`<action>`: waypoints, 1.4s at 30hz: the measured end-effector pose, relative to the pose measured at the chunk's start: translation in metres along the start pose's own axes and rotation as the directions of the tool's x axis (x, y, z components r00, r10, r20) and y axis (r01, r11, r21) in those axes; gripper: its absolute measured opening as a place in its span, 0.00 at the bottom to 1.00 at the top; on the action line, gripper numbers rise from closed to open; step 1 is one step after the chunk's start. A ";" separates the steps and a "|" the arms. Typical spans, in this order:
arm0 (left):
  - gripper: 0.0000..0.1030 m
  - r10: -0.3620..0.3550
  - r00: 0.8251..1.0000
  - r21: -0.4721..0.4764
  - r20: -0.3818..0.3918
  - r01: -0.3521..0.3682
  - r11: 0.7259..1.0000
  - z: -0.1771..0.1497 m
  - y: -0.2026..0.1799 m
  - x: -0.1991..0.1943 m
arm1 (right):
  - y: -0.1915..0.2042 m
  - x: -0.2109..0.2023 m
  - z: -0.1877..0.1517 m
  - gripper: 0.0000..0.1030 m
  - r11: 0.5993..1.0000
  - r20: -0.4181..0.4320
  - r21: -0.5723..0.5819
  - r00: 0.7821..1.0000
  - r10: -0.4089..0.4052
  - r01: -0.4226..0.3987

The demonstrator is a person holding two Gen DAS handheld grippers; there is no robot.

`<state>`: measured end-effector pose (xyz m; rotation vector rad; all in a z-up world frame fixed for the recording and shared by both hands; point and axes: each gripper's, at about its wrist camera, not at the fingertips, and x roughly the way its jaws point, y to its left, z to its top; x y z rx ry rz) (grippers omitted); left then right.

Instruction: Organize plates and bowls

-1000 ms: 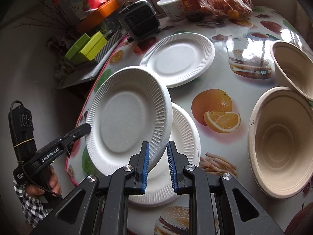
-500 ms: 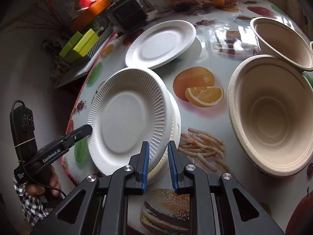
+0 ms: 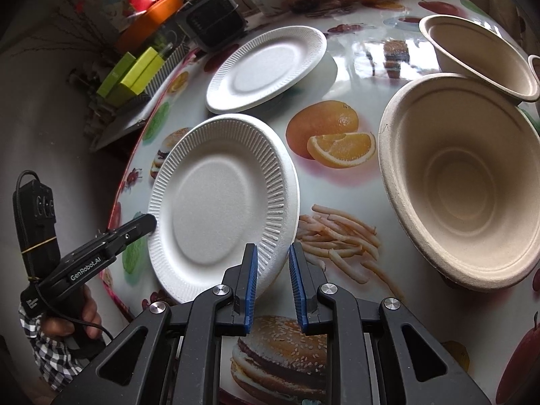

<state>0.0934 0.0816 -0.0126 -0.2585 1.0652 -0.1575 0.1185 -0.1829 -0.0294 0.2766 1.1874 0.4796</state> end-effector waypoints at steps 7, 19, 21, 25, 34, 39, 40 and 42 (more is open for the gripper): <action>0.17 0.002 1.000 -0.007 0.004 -0.002 1.000 0.000 0.000 -0.001 | 0.001 0.002 0.000 0.20 1.000 0.000 -0.001 1.000 -0.002 0.002; 0.17 0.007 1.000 0.003 0.008 -0.007 1.000 0.000 -0.001 -0.002 | 0.001 0.002 0.001 0.27 1.000 0.007 -0.007 1.000 -0.004 0.004; 0.17 0.007 1.000 0.004 0.008 -0.007 1.000 0.000 -0.002 -0.002 | 0.002 0.001 0.002 0.28 1.000 0.011 -0.011 1.000 -0.008 0.008; 0.18 0.004 1.000 0.007 0.006 -0.004 1.000 0.001 -0.002 -0.003 | 0.003 -0.001 0.002 0.31 1.000 0.019 -0.012 1.000 -0.012 0.012; 0.22 0.005 1.000 0.017 0.011 -0.005 1.000 0.005 -0.002 -0.006 | 0.001 -0.006 0.007 0.31 1.000 0.029 -0.011 0.999 -0.019 0.020; 0.27 0.000 1.000 0.021 0.028 -0.001 1.000 0.015 -0.001 -0.012 | 0.002 -0.015 0.016 0.33 1.000 0.054 -0.020 0.998 -0.019 0.020; 0.28 0.000 0.999 0.022 0.032 -0.001 1.000 0.018 -0.001 -0.013 | 0.003 -0.018 0.019 0.36 0.999 0.062 -0.023 0.998 -0.023 0.024; 0.29 -0.003 0.999 0.035 0.041 0.001 0.999 0.026 -0.003 -0.016 | 0.003 -0.025 0.025 0.37 0.999 0.084 -0.026 0.996 -0.031 0.033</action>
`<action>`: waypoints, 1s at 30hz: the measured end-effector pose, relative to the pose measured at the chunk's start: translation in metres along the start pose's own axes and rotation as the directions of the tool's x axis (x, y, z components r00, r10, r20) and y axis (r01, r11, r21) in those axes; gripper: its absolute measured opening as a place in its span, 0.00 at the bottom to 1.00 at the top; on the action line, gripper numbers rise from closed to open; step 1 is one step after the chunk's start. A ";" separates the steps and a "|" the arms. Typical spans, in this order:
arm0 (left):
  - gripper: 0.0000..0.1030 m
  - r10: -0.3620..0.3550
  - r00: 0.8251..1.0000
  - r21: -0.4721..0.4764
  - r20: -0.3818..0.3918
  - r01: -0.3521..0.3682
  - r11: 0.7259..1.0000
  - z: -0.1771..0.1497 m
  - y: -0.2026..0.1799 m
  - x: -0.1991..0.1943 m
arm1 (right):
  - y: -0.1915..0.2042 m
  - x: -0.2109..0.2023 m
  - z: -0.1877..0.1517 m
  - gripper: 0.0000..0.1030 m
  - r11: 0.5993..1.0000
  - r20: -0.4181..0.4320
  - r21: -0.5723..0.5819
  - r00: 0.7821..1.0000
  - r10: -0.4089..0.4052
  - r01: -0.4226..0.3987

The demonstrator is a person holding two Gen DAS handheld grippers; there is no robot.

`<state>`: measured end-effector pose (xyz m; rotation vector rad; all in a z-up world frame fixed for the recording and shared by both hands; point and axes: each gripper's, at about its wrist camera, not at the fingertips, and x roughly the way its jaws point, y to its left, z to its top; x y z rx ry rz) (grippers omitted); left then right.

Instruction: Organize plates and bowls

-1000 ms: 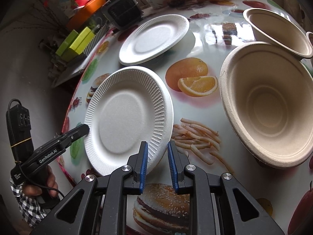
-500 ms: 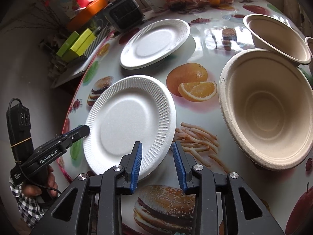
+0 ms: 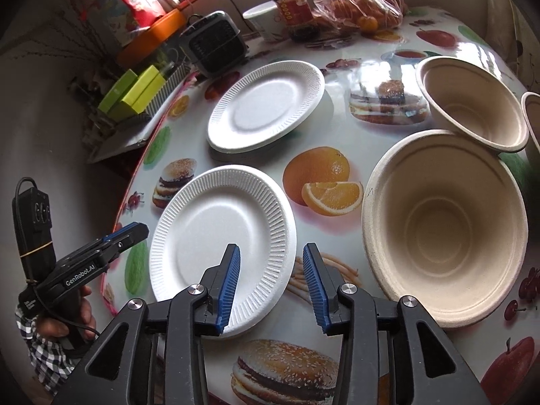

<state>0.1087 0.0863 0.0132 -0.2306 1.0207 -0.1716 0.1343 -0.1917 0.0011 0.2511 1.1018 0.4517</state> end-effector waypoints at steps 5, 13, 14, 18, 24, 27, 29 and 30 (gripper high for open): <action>0.29 -0.010 1.000 0.005 0.029 0.010 1.000 0.027 -0.001 -0.003 | -0.004 -0.016 0.024 0.37 1.000 0.056 -0.009 0.998 -0.022 0.023; 0.29 -0.016 0.998 -0.004 0.054 0.016 1.000 0.074 0.000 0.006 | -0.017 -0.029 0.072 0.38 0.999 0.109 0.003 0.993 -0.041 0.041; 0.29 -0.022 0.998 0.002 0.054 0.022 1.000 0.080 -0.001 0.008 | -0.019 -0.028 0.078 0.38 0.999 0.107 -0.001 0.994 -0.038 0.039; 0.29 -0.029 0.998 0.001 0.053 0.029 1.000 0.100 -0.001 0.019 | -0.021 -0.021 0.100 0.38 0.998 0.097 -0.020 0.994 -0.055 0.058; 0.29 -0.041 0.999 -0.014 0.006 0.041 0.999 0.121 0.001 0.048 | -0.027 0.002 0.132 0.39 0.998 0.045 -0.038 0.998 -0.046 0.048; 0.29 -0.035 0.999 -0.015 -0.008 0.035 0.999 0.125 0.002 0.060 | -0.034 0.015 0.144 0.39 0.998 0.027 -0.037 0.998 -0.048 0.049; 0.29 -0.043 0.999 -0.014 -0.019 0.043 0.999 0.128 0.003 0.068 | -0.041 0.025 0.150 0.39 0.999 0.000 -0.018 1.000 -0.028 0.028; 0.29 -0.046 0.999 -0.018 -0.027 0.045 0.999 0.129 0.003 0.073 | -0.045 0.030 0.153 0.39 0.999 -0.006 -0.005 0.999 -0.032 0.032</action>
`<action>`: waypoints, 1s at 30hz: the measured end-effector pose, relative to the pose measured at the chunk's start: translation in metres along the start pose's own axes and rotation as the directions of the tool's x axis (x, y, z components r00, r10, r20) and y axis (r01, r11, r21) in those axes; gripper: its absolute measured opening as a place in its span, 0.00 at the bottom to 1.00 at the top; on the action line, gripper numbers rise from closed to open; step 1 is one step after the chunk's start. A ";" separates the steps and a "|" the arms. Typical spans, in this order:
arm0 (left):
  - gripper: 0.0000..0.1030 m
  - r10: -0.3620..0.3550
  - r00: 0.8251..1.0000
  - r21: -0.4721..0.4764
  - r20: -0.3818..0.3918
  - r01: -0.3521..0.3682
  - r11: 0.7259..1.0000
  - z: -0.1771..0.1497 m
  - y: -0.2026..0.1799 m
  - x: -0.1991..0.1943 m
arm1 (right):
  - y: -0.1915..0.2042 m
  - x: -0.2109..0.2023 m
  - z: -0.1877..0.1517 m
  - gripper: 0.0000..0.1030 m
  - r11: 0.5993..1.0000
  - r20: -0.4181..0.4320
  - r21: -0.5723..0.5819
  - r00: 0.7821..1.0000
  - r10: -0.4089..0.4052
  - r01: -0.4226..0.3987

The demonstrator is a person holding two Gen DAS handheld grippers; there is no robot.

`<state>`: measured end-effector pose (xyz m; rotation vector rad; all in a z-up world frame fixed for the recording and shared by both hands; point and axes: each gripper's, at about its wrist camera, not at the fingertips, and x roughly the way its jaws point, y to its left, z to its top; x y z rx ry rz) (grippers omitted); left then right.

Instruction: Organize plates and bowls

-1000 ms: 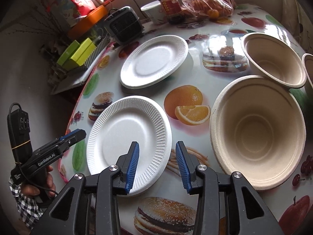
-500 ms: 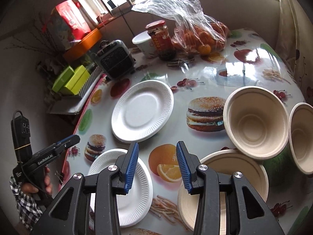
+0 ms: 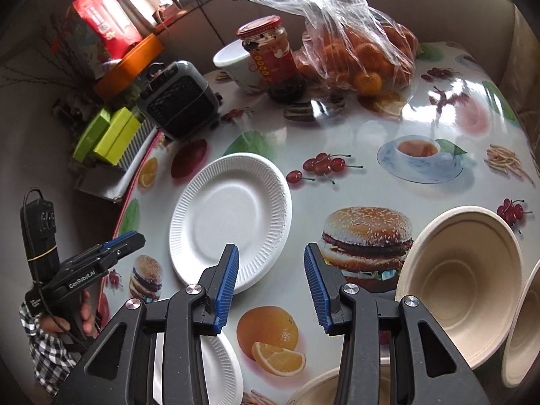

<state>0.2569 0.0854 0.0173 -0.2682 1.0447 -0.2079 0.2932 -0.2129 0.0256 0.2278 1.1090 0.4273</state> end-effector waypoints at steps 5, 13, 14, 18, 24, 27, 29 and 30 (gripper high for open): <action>0.29 -0.023 0.999 -0.027 -0.036 0.022 0.999 0.004 0.002 0.018 | -0.012 0.025 0.009 0.39 0.999 -0.042 0.046 0.999 0.013 -0.011; 0.29 -0.018 0.998 -0.041 -0.060 0.016 0.999 0.007 0.006 0.032 | -0.019 0.053 0.015 0.39 0.995 -0.086 0.091 0.995 0.046 -0.039; 0.29 -0.019 0.998 -0.045 -0.061 0.017 0.999 0.007 0.007 0.033 | -0.020 0.055 0.016 0.39 0.995 -0.087 0.093 0.995 0.049 -0.041; 0.29 -0.030 0.998 -0.061 -0.063 0.026 0.998 0.008 0.010 0.036 | -0.019 0.061 0.017 0.39 0.994 -0.093 0.096 0.994 0.059 -0.050; 0.29 -0.039 0.997 -0.071 -0.068 0.034 0.997 0.010 0.010 0.041 | -0.019 0.067 0.016 0.39 0.993 -0.101 0.103 0.993 0.068 -0.057; 0.29 -0.040 0.997 -0.070 -0.069 0.035 0.997 0.010 0.009 0.043 | -0.019 0.069 0.016 0.38 0.993 -0.098 0.104 0.993 0.066 -0.056; 0.29 -0.044 0.997 -0.079 -0.066 0.038 0.996 0.010 0.010 0.043 | -0.019 0.069 0.016 0.35 0.993 -0.095 0.106 0.993 0.066 -0.056; 0.29 -0.048 0.997 -0.082 -0.066 0.042 0.996 0.010 0.010 0.043 | -0.019 0.069 0.016 0.33 0.993 -0.095 0.106 0.993 0.067 -0.057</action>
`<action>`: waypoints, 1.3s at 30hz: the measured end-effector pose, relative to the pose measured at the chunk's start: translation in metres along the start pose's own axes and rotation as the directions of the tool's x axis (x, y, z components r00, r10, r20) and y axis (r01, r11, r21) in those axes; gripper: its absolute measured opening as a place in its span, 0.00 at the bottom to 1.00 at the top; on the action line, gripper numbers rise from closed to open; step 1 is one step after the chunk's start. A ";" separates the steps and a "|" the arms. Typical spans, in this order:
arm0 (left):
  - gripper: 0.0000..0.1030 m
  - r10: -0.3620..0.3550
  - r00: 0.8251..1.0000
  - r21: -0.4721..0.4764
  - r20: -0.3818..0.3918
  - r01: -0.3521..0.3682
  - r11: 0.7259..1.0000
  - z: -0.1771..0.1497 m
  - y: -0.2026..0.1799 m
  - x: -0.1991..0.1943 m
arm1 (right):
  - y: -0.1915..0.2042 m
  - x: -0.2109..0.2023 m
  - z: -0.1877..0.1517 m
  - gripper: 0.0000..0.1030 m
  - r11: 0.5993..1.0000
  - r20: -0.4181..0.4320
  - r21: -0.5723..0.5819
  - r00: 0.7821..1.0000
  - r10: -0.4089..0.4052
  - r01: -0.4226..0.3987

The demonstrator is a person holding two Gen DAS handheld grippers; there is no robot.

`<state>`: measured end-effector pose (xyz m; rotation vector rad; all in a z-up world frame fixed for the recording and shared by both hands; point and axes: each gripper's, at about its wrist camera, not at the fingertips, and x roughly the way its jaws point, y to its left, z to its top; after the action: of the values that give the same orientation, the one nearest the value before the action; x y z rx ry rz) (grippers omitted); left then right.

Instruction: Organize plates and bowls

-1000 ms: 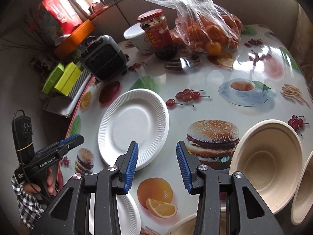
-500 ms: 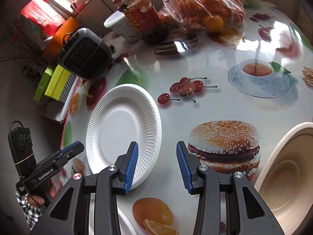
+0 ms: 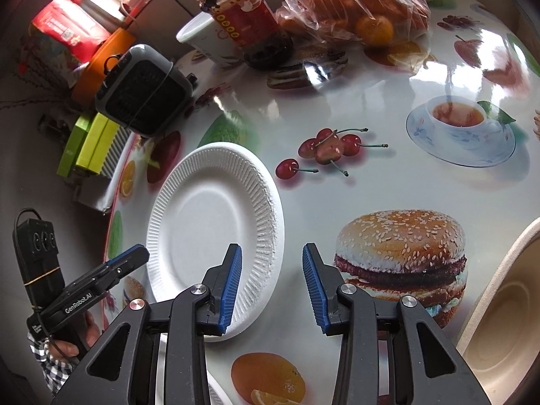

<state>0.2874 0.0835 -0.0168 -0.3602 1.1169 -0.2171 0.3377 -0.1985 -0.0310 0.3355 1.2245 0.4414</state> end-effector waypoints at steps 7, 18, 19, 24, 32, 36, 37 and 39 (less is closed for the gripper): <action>0.17 0.002 1.000 -0.014 0.000 -0.002 1.000 0.000 0.000 0.003 | -0.001 0.003 0.000 0.22 1.000 -0.010 -0.002 1.000 -0.003 0.003; 0.12 0.005 1.000 -0.013 0.009 -0.005 1.000 0.000 0.000 0.001 | -0.003 0.006 -0.002 0.17 1.000 -0.015 0.000 1.000 -0.014 0.014; 0.12 0.006 1.000 -0.013 0.010 -0.006 1.000 0.000 -0.001 0.001 | -0.003 0.006 -0.002 0.17 1.000 -0.015 0.002 1.000 -0.013 0.013; 0.12 0.004 1.000 -0.008 0.014 -0.003 1.000 -0.001 -0.001 -0.001 | -0.001 0.002 -0.004 0.17 1.000 -0.003 0.001 1.000 -0.014 0.014; 0.12 0.003 1.000 -0.009 0.030 -0.003 1.000 -0.006 0.001 -0.010 | 0.009 -0.010 -0.011 0.17 1.000 0.014 -0.027 1.000 -0.006 0.006; 0.12 0.007 0.999 -0.003 0.036 -0.007 1.000 -0.009 0.000 -0.017 | 0.013 -0.014 -0.016 0.17 0.999 0.017 -0.037 1.000 -0.004 0.004; 0.12 0.006 0.999 -0.003 0.039 -0.006 1.000 -0.010 -0.001 -0.019 | 0.013 -0.015 -0.018 0.17 0.999 0.017 -0.038 1.000 -0.003 0.004; 0.12 0.003 0.999 -0.002 0.045 -0.003 1.000 -0.012 -0.001 -0.023 | 0.015 -0.018 -0.021 0.17 0.999 0.020 -0.040 1.000 0.000 0.001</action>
<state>0.2665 0.0878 -0.0023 -0.3633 1.0729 -0.2047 0.3109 -0.1940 -0.0158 0.3044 1.1949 0.4607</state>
